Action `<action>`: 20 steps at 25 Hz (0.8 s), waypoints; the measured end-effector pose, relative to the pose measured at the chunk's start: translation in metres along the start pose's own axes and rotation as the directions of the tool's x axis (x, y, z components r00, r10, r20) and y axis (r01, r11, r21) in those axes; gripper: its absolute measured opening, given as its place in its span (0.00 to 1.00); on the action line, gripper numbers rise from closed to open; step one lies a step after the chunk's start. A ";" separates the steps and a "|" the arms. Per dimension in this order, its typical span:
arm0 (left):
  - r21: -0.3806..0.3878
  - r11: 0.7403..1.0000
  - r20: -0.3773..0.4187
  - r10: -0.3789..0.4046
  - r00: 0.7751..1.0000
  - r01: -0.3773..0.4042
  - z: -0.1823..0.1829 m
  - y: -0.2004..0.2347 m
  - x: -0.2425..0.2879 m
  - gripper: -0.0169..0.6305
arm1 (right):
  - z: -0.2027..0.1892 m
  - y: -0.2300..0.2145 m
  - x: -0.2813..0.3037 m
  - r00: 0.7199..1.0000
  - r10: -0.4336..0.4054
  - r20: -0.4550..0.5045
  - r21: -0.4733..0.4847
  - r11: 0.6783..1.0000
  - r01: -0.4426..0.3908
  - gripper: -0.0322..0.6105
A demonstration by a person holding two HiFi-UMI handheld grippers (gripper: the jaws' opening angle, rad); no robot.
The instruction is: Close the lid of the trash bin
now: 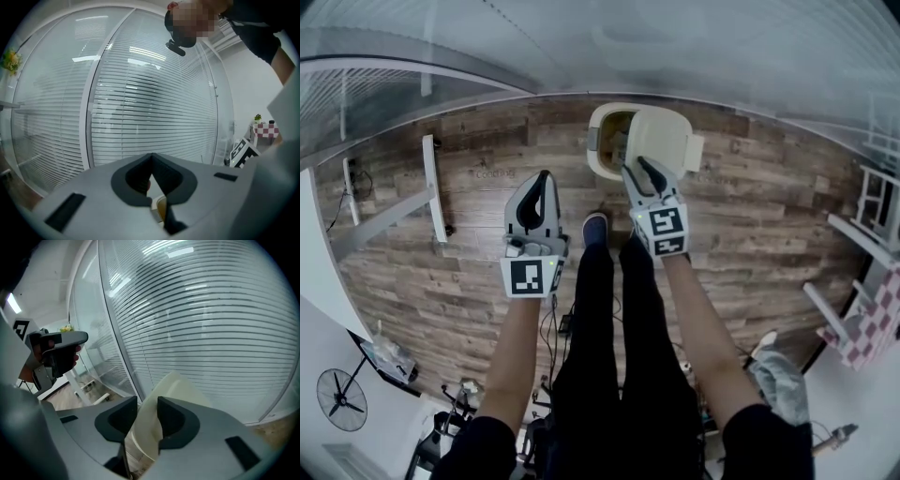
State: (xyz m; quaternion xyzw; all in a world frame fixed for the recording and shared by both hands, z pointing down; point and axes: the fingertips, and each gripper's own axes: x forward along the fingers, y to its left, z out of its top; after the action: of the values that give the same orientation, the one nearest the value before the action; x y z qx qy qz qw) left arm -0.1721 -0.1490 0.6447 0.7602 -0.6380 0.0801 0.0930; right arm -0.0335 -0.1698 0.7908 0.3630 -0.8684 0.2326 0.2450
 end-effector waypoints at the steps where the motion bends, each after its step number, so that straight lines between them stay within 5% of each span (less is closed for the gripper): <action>1: -0.003 1.000 0.003 0.005 1.000 -0.005 0.000 0.000 0.000 0.04 | -0.002 0.002 0.004 1.000 0.005 -0.011 -0.004 1.000 -0.005 0.26; 20: -0.024 0.999 -0.062 0.029 0.998 -0.031 -0.050 0.017 -0.011 0.04 | -0.046 0.027 0.075 0.986 0.022 -0.165 -0.038 0.999 -0.029 0.17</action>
State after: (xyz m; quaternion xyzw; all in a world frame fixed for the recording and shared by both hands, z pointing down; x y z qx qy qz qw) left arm -0.1907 -0.1296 0.6912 0.7466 -0.6470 0.0969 0.1206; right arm -0.0886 -0.1647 0.8649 0.3264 -0.8542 0.2473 0.3203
